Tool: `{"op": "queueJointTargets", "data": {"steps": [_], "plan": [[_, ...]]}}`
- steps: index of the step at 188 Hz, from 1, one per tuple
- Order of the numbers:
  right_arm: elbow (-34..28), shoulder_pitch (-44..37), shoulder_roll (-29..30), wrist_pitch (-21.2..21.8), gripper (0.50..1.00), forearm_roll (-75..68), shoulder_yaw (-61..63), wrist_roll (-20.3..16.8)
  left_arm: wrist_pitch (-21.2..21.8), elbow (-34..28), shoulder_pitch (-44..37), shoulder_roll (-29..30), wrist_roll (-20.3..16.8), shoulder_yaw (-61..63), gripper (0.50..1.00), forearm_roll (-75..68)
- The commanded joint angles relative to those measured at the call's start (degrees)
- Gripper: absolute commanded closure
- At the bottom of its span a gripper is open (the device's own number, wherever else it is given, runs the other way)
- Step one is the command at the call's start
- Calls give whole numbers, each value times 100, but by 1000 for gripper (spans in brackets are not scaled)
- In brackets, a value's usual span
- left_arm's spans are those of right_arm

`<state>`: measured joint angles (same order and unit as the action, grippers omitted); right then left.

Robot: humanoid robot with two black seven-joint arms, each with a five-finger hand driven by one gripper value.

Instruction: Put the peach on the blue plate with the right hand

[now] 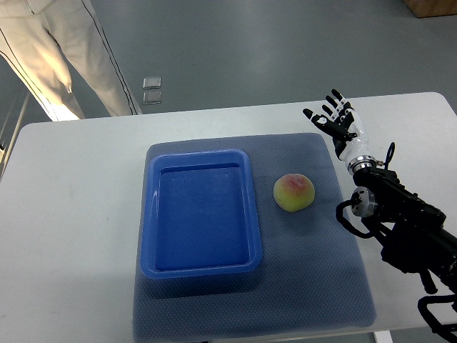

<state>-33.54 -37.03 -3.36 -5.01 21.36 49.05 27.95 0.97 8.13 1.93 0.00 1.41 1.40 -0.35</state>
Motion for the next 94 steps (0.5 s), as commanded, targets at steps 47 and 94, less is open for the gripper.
{"op": "queueJointTargets", "data": {"steps": [47, 94], "plan": [[23, -32, -59, 9, 570, 0, 43, 0, -9, 5, -9, 0, -27, 0, 500, 0], [23, -32, -68, 9, 570, -9, 43, 0, -9, -13, -9, 0, -27, 0, 500, 0]]}}
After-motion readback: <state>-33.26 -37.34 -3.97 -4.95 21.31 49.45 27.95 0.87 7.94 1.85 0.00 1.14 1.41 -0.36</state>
